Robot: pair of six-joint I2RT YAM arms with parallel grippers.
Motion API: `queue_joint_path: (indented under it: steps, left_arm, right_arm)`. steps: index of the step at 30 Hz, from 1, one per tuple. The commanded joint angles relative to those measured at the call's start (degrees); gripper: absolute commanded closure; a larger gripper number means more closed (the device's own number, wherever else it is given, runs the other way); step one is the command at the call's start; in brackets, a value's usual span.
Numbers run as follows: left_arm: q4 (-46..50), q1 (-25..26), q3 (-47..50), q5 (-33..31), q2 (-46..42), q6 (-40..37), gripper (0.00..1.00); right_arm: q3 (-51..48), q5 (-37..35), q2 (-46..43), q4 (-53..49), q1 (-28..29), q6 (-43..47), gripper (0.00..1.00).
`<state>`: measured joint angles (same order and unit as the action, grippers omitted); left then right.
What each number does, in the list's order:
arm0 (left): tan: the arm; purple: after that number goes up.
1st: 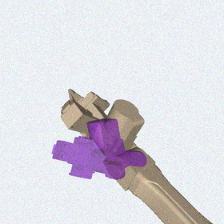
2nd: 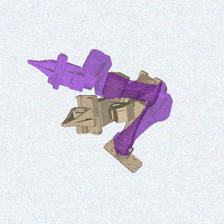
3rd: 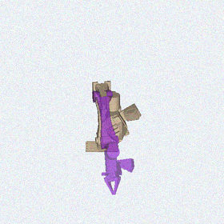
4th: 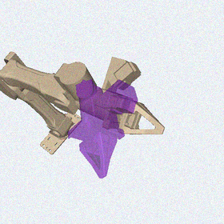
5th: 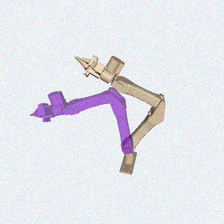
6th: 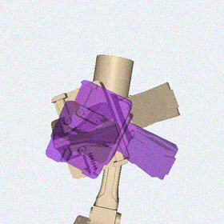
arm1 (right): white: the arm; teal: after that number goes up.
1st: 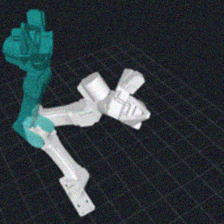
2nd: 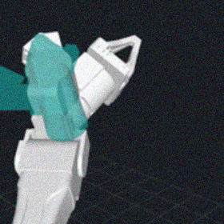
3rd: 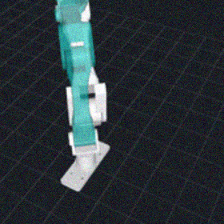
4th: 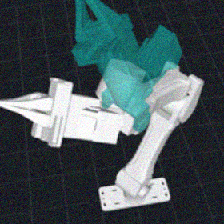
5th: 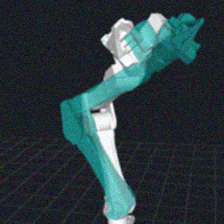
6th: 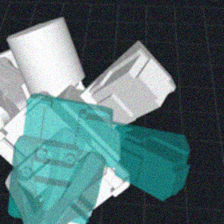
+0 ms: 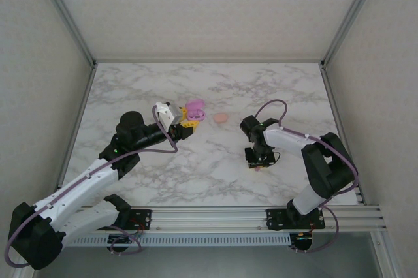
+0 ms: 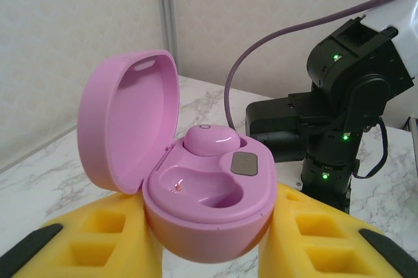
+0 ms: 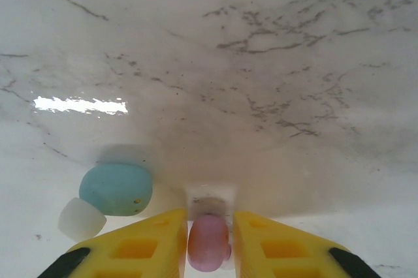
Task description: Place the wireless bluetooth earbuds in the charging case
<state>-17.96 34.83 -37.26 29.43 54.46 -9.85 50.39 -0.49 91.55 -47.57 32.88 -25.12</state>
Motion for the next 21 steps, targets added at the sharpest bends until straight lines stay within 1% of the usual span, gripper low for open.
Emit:
queue_joint_path:
  steps: [1,13,16,18,21]
  left_arm:
    - [-0.9,0.5,0.6,-0.1,-1.0,0.0,0.68]
    - [-0.8,0.5,0.4,0.0,-0.6,0.0,0.68]
    - [-0.8,0.6,0.4,0.0,-0.5,-0.1,0.68]
    - [-0.8,0.6,0.4,0.0,-0.5,-0.1,0.68]
    - [-0.8,0.6,0.3,-0.1,-0.3,-0.4,0.68]
  right_arm:
    - [-0.4,-1.8,0.5,-0.6,-0.4,-0.5,0.76]
    - [-0.8,-1.9,1.3,0.1,-0.5,-0.6,0.76]
    - [-0.6,-2.2,0.9,-0.3,-0.5,-0.7,0.78]
    - [-0.3,-2.3,-0.4,-0.8,-0.6,-0.9,0.79]
    - [0.9,-2.5,-5.1,-2.8,-0.7,-1.6,0.8]
